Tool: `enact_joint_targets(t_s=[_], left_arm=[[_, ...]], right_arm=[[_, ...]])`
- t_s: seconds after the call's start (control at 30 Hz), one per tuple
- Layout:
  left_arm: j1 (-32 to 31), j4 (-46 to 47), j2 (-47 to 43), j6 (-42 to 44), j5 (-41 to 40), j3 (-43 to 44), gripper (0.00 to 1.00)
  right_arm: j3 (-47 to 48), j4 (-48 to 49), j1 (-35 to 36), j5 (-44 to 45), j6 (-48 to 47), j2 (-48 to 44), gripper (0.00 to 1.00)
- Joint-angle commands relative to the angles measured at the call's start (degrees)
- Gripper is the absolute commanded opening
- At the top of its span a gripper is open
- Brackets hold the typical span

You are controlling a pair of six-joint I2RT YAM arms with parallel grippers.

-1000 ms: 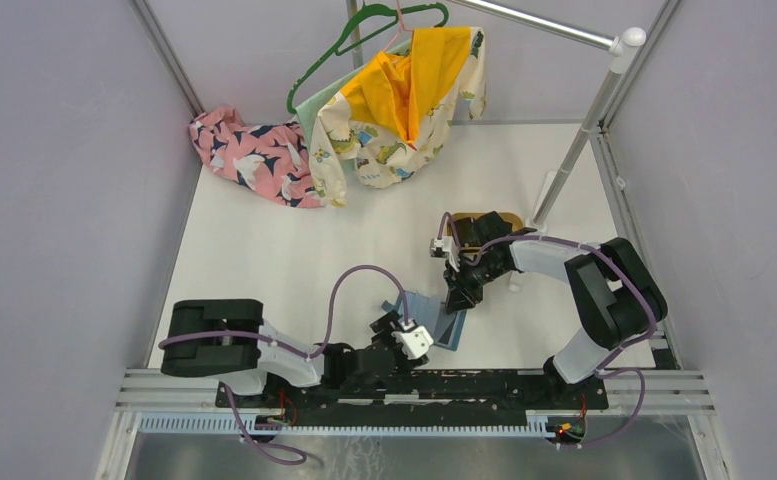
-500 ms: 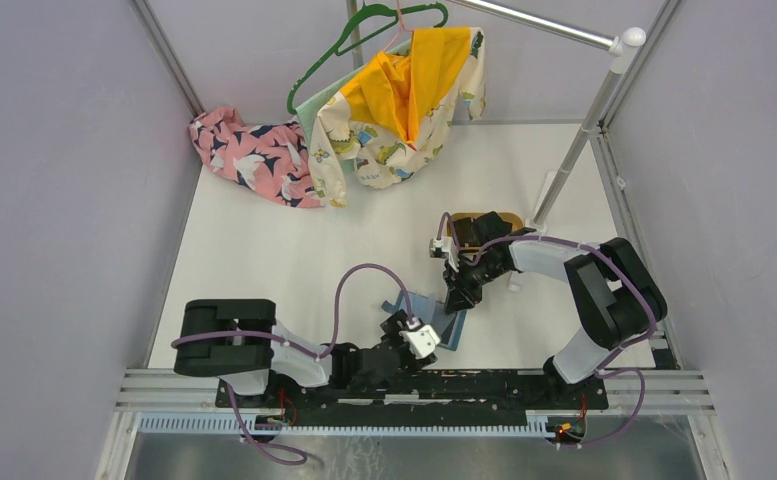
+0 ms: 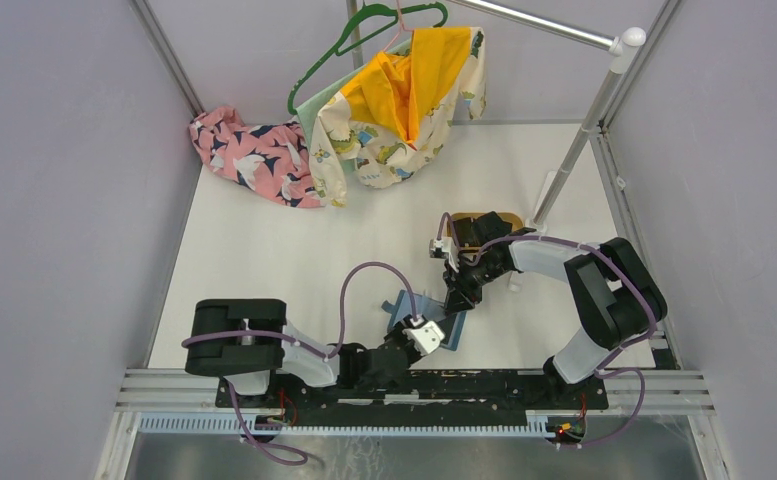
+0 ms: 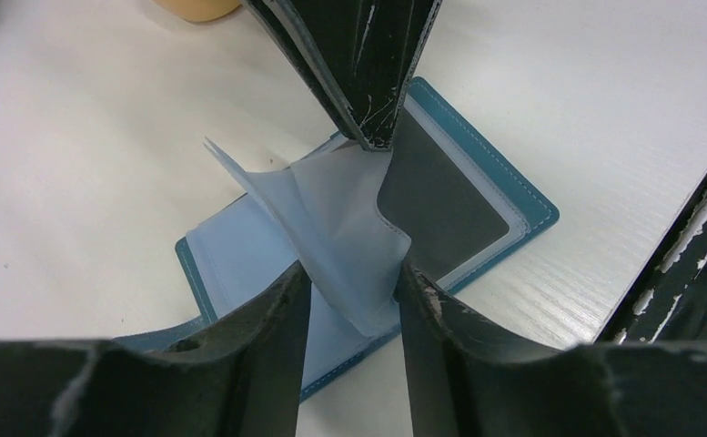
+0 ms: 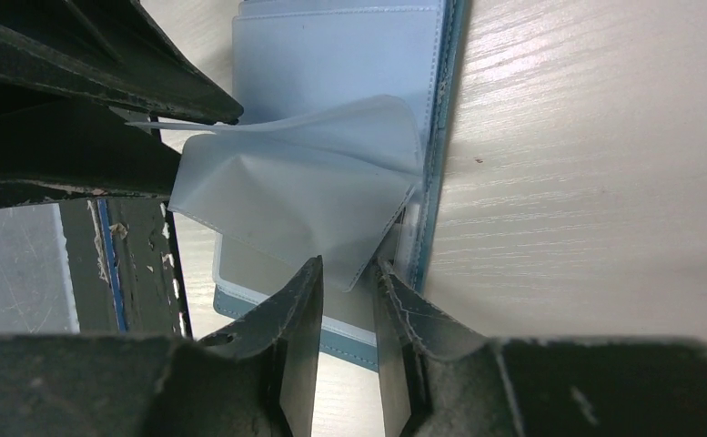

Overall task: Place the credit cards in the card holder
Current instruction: Open the card holder at the center of the board.

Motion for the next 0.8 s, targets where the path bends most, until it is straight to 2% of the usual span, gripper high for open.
enact_joint_targets(t_s=[0.0, 0.2, 0.3, 0.43, 0.6, 0.77], left_arm=[[0.0, 0.1, 0.2, -7.5, -3.5, 1.0, 0.45], [0.0, -1.9, -0.3, -16.2, -4.1, -0.3, 0.41], [0.2, -3.6, -1.3, -21.6, -5.7, -1.2, 0.41], [1.0, -6.9, -2.9, -27.1, -5.8, -1.2, 0.42], [4.8, -15.8, -5.7, -35.9, -4.4, 0.5, 0.45], [12.4, -26.0, -7.8, -47.0, 2.9, 2.4, 0.45]], right_arm=[[1.3, -0.5, 0.1, 0.2, -2.2, -1.2, 0.34], [1.6, -1.2, -2.3, -2.0, -4.0, -5.4, 0.45], [0.8, -0.5, -3.2, -2.3, -4.9, -8.3, 0.47], [-0.3, 0.5, -3.2, -2.7, -6.8, -10.8, 0.47], [-3.7, 2.6, -3.0, -5.6, -11.1, -15.4, 0.47], [-10.3, 6.2, -1.2, -6.9, -20.3, -20.3, 0.38]])
